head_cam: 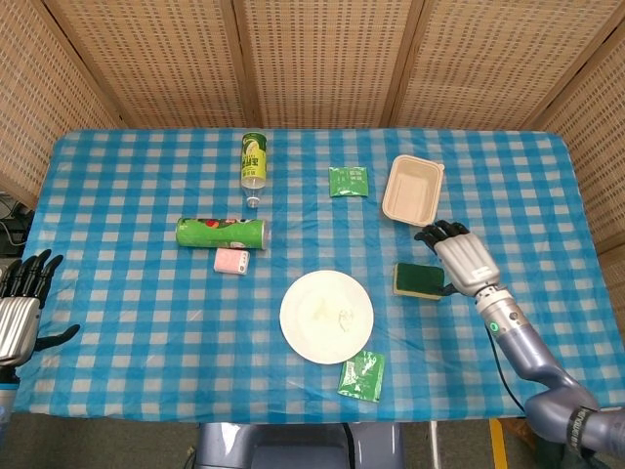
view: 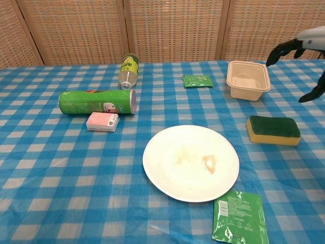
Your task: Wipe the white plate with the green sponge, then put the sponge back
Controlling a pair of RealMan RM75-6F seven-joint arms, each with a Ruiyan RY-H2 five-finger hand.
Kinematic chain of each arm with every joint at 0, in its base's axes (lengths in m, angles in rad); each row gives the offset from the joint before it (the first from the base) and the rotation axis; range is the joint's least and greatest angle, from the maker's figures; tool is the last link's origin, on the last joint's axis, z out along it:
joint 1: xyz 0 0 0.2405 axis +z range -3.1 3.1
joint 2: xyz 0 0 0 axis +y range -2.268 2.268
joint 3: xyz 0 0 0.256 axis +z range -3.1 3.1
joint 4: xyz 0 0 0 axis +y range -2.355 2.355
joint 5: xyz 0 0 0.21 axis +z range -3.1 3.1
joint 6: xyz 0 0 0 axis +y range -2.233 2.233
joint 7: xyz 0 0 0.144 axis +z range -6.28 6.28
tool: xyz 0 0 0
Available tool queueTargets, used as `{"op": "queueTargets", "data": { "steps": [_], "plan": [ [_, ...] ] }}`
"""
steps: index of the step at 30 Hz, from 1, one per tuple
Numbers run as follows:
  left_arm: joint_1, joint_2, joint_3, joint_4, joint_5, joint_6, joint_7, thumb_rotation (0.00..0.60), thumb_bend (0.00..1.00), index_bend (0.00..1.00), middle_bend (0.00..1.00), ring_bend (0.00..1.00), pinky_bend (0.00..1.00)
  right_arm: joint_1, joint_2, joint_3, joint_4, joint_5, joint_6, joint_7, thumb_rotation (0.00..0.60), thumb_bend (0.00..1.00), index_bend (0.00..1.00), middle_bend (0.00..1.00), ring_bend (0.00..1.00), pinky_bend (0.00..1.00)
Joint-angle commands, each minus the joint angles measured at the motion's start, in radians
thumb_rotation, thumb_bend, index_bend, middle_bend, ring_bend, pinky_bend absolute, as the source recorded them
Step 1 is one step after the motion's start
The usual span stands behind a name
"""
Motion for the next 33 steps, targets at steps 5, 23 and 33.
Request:
{"op": "queueTargets", "data": {
  "steps": [5,23,33],
  "plan": [
    [-0.001,0.003,-0.002,-0.001,-0.006,-0.002,-0.004,0.600,0.00,0.00,0.00,0.00,0.00,0.122,-0.172,-0.016,0.131,0.269,-0.066,-0.163,0.600,0.16,0.28,0.30,0.21,0.30],
    [-0.011,0.008,-0.013,0.009,-0.043,-0.030,-0.017,0.600,0.00,0.00,0.00,0.00,0.00,0.184,-0.366,-0.086,0.333,0.382,-0.040,-0.214,0.600,0.17,0.34,0.39,0.30,0.36],
    [-0.012,0.005,-0.013,0.009,-0.050,-0.034,-0.010,0.600,0.00,0.00,0.00,0.00,0.00,0.187,-0.405,-0.103,0.380,0.358,-0.022,-0.208,0.600,0.21,0.41,0.47,0.40,0.55]
  ]
}}
